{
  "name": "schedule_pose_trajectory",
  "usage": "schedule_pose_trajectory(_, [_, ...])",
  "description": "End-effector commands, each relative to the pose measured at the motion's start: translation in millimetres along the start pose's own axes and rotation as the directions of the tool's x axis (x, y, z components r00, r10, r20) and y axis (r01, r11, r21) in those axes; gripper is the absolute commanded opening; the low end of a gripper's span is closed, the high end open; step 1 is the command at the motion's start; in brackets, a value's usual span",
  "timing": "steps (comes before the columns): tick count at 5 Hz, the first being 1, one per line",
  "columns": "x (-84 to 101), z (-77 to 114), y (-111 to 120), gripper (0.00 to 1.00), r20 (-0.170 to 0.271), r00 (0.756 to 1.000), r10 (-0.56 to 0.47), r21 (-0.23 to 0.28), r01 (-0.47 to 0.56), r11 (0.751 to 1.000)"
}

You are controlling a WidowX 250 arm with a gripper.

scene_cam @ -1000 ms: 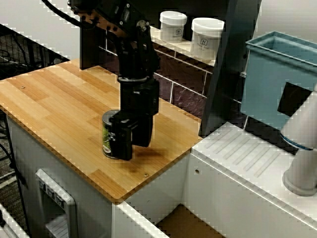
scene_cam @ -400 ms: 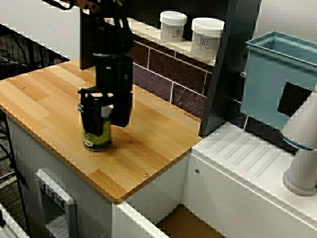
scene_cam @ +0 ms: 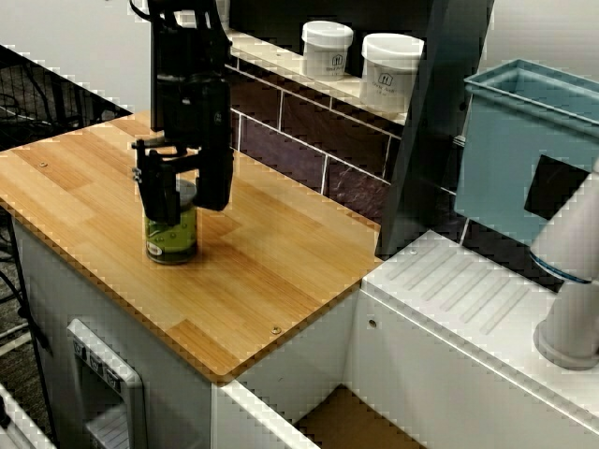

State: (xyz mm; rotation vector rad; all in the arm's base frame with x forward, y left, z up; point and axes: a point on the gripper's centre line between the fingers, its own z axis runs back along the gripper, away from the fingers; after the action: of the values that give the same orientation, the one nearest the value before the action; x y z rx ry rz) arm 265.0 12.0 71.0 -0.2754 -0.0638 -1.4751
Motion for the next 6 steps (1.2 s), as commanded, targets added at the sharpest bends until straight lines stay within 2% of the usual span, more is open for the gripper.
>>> schedule_pose_trajectory(1, [-38.9,31.6,20.9,1.00,0.018,0.999,0.029,0.060,-0.030,0.998])
schedule_pose_trajectory(3, [-81.4,40.9,24.0,1.00,0.032,0.997,0.073,0.081,-0.075,0.994])
schedule_pose_trajectory(5, [-116.1,44.8,27.9,1.00,0.035,0.992,0.118,0.089,-0.121,0.989])
schedule_pose_trajectory(6, [-130.3,53.6,30.9,1.00,0.056,0.987,0.148,0.091,-0.153,0.984])
